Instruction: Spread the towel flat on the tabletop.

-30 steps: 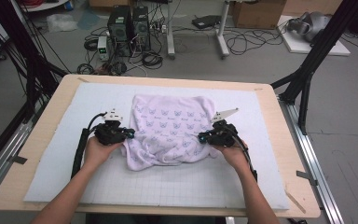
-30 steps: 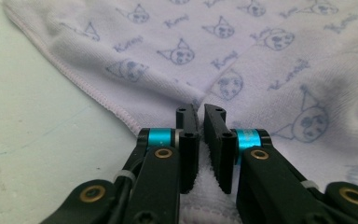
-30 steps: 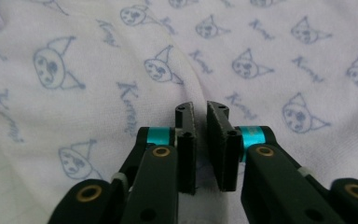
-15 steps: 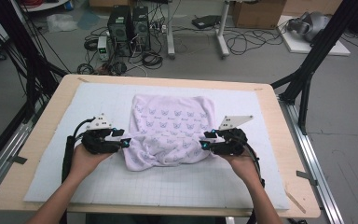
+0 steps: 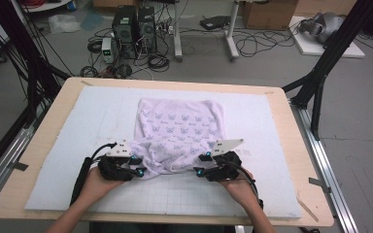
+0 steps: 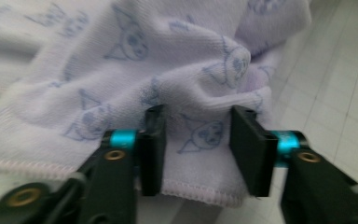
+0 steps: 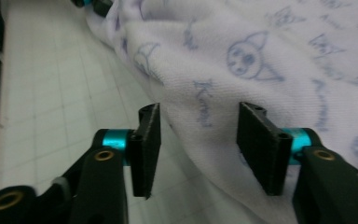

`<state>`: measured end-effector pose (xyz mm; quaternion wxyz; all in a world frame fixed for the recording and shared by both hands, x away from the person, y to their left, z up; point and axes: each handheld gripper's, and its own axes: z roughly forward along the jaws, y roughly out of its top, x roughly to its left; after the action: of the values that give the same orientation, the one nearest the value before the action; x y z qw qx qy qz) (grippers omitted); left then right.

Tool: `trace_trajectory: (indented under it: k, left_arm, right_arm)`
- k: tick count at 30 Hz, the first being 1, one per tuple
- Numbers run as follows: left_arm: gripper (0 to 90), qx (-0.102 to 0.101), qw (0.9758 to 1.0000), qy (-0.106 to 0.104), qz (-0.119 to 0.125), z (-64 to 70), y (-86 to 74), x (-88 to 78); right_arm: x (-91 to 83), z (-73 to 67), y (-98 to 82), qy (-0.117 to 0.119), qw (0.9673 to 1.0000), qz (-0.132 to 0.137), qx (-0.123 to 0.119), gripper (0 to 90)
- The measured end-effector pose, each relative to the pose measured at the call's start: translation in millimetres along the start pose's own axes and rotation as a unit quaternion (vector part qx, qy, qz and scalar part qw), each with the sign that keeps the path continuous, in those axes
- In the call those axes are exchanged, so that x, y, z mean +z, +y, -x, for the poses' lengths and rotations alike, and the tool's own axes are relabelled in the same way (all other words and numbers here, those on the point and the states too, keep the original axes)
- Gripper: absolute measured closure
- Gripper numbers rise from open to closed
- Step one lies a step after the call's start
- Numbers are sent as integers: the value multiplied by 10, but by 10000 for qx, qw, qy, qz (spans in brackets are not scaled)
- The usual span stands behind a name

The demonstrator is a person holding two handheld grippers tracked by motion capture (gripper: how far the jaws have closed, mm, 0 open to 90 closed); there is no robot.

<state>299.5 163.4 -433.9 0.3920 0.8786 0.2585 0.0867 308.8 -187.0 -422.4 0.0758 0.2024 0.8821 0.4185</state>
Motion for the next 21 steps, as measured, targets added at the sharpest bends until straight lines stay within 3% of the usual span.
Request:
trace_trajectory:
  k: [1, 2, 5, 7, 16, 18, 21]
  left_arm:
    - [797, 23, 10000, -26, -7, 14, -1, 24]
    - [797, 70, 10000, -13, -48, 21, 2, 39]
    - [862, 64, 10000, -27, 1, -2, 16, 20]
    - [870, -4, 9999, -26, 122, -31, 25, -40]
    - [872, -150, 9968, 190, 760, -165, 189, -477]
    - [871, -135, 9965, 268, 777, -187, 226, -510]
    - [868, -176, 9969, 343, 689, -232, 230, -452]
  right_arm:
    - [85, -6, 8, -15, 9996, -237, -184, 682]
    - [85, -6, 8, -15, 9996, -237, -184, 682]
    - [112, 16, 17, 119, 9992, -285, -243, 847]
    - [53, 23, 32, 166, 9995, -155, -229, 893]
    - [-407, 151, 204, -100, 9992, 323, -198, 895]
    - [-449, 169, 237, -78, 9990, 413, -157, 893]
    - [-360, 107, 250, 133, 9990, 402, -109, 770]
